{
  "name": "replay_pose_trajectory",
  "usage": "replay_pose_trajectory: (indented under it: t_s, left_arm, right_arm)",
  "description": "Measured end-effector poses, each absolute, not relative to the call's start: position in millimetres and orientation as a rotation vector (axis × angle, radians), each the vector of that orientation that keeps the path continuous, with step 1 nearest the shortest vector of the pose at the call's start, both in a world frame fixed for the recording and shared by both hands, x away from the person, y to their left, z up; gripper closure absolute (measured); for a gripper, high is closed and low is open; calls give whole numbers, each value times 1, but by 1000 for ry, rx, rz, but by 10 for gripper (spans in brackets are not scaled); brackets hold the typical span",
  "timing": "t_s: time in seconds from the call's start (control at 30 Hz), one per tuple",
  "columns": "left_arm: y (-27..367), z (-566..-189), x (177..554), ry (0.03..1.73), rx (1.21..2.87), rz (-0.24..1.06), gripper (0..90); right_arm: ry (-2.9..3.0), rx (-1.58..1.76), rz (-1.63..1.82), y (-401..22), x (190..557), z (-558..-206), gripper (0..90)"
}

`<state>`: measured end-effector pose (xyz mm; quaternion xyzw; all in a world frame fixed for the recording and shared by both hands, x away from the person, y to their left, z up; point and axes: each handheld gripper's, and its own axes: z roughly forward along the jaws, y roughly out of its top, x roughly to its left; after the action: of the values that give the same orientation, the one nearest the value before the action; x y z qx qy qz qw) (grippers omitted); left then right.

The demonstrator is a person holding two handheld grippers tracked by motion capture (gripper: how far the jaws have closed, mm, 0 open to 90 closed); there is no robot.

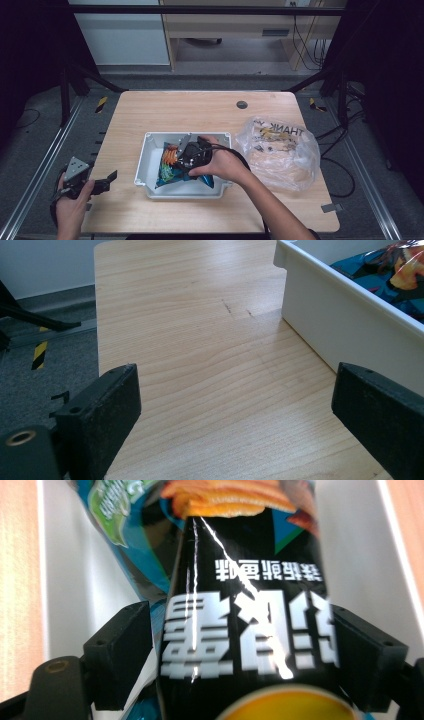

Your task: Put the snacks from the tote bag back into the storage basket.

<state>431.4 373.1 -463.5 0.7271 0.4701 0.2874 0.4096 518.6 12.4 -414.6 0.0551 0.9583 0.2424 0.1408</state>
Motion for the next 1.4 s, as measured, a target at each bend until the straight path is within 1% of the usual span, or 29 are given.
replay_pose_trajectory:
  t_s: [0.27,0.53,1.07,1.4]
  left_arm:
    - [373,-464,431,1189,1831,722,53]
    - [373,-464,431,1188,1832,722,53]
    - [373,-464,431,1189,1834,723,53]
    - [374,-464,429,1202,1824,726,53]
  right_arm:
    - [2733,184,746,0,515,-401,173]
    - [2704,236,798,-10,515,-393,138]
    - [2651,301,874,-23,510,-374,112]
    - [2611,396,892,-37,507,-361,88]
